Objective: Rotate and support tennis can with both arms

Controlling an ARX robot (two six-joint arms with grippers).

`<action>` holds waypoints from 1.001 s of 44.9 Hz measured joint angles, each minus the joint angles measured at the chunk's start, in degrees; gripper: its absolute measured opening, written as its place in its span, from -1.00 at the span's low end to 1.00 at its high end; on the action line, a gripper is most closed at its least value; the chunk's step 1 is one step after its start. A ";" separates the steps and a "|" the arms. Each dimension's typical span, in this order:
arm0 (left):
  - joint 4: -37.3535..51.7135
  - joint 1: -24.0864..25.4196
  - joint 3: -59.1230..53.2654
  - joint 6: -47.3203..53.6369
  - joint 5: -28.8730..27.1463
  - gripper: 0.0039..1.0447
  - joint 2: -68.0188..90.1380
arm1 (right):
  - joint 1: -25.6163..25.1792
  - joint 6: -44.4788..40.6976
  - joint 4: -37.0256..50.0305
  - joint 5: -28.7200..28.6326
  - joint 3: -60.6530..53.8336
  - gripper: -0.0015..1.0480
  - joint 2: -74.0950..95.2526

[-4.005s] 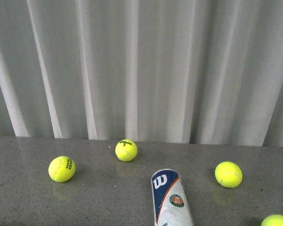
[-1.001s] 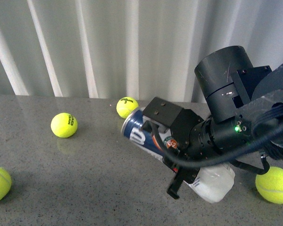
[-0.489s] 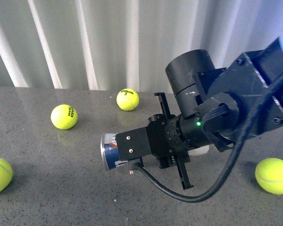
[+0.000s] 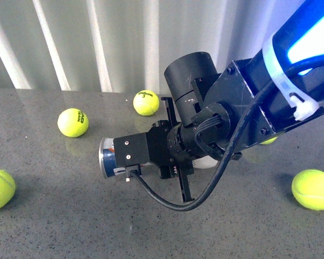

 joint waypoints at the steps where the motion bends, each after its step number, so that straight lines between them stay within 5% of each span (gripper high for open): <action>1: 0.00 0.00 0.00 0.00 0.00 0.88 0.00 | 0.11 0.31 0.33 -0.02 -0.35 -0.58 0.15; 15: 0.00 0.00 0.00 0.00 0.00 0.88 0.00 | 0.44 1.11 2.58 -0.26 -3.06 -0.57 0.24; 38: 0.00 0.00 0.00 0.00 0.00 0.88 0.00 | -1.22 6.93 3.13 -4.20 -7.65 0.80 -3.58; 45: 0.00 0.00 0.00 0.00 0.00 0.88 0.00 | -1.70 9.18 3.15 -5.49 -9.31 0.85 -6.43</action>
